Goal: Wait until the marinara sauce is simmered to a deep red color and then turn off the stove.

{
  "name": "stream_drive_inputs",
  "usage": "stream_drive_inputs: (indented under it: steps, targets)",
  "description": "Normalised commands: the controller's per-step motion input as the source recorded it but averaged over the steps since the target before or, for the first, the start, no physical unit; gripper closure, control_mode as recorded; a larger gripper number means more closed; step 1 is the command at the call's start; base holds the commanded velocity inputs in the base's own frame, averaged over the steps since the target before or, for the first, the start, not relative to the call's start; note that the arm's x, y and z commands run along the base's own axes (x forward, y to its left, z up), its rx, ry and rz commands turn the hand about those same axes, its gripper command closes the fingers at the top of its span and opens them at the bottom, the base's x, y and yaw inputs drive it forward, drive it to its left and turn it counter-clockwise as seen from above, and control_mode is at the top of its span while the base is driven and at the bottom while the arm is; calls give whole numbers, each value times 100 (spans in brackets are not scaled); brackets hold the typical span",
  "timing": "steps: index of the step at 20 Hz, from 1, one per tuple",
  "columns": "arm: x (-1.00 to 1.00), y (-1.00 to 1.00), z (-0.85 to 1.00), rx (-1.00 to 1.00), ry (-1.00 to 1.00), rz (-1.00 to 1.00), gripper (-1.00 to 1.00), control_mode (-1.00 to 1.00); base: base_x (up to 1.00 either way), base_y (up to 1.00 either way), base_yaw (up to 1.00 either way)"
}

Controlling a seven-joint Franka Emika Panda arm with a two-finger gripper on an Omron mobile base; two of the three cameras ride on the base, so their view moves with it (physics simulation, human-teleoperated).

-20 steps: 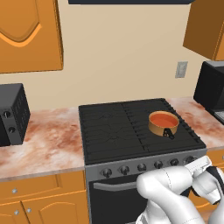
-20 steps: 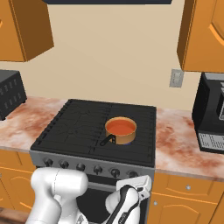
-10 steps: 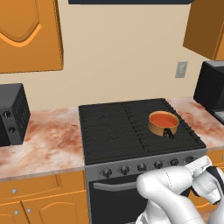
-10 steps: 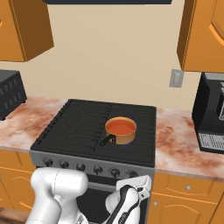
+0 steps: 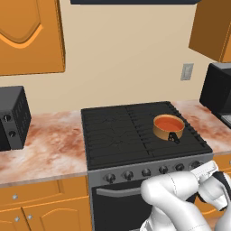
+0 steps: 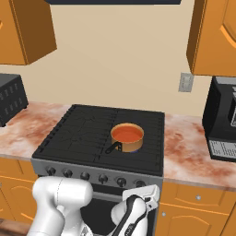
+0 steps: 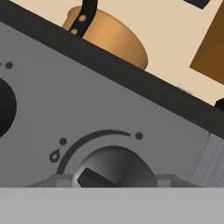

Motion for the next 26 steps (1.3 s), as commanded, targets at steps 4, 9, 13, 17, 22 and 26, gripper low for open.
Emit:
stream_drive_inputs:
  steps: [4, 9, 13, 17, 22, 26]
  targets:
    - [0, 0, 0, 0, 0, 0, 100, -100, 0, 0, 0]
    - [0, 0, 0, 0, 0, 0, 100, -100, 0, 0, 0]
    - [0, 0, 0, 0, 0, 0, 100, -100, 0, 0, 0]
    - [0, 0, 0, 0, 0, 0, 100, -100, 0, 0, 0]
    - [0, 0, 0, 0, 0, 0, 100, -100, 0, 0, 0]
    - [0, 0, 0, 0, 0, 0, 100, -100, 0, 0, 0]
